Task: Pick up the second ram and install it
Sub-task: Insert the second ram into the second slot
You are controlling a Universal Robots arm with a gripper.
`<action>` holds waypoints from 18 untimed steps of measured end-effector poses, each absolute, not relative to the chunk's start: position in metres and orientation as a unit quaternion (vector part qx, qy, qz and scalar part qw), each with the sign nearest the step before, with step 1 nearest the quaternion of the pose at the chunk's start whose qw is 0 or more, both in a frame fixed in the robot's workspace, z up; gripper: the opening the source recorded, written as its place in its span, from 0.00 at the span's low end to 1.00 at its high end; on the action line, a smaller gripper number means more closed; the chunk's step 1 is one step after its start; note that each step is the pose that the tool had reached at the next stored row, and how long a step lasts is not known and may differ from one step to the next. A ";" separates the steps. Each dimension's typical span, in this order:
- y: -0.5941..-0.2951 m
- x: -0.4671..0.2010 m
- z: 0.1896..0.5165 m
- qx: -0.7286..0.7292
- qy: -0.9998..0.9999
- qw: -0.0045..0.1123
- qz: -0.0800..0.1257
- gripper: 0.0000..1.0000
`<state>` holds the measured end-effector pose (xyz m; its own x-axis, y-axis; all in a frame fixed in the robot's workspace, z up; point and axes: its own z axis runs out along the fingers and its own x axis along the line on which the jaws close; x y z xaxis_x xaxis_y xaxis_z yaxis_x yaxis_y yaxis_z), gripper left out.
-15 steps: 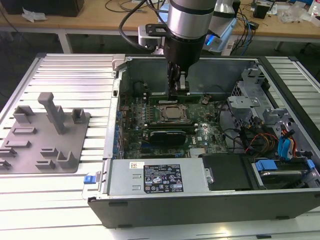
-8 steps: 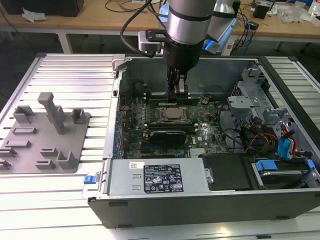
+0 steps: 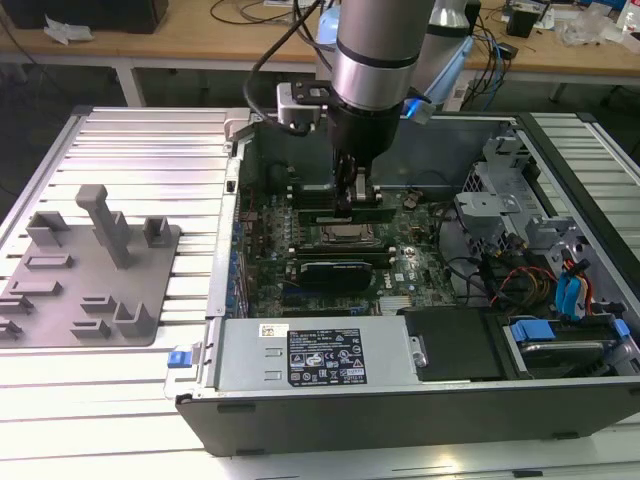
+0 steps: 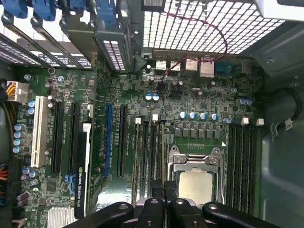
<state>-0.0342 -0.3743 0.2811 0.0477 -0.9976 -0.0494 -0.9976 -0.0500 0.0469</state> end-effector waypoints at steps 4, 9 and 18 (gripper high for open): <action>-0.374 -0.034 0.274 -0.724 0.689 0.000 0.034 0.09; -0.374 -0.034 0.271 -0.724 0.689 0.000 0.034 0.09; -0.378 -0.034 0.258 -0.708 0.705 0.000 0.035 0.09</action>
<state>-0.0340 -0.3776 0.2577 0.0038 -0.9988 -0.0493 -0.9988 -0.0062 0.0482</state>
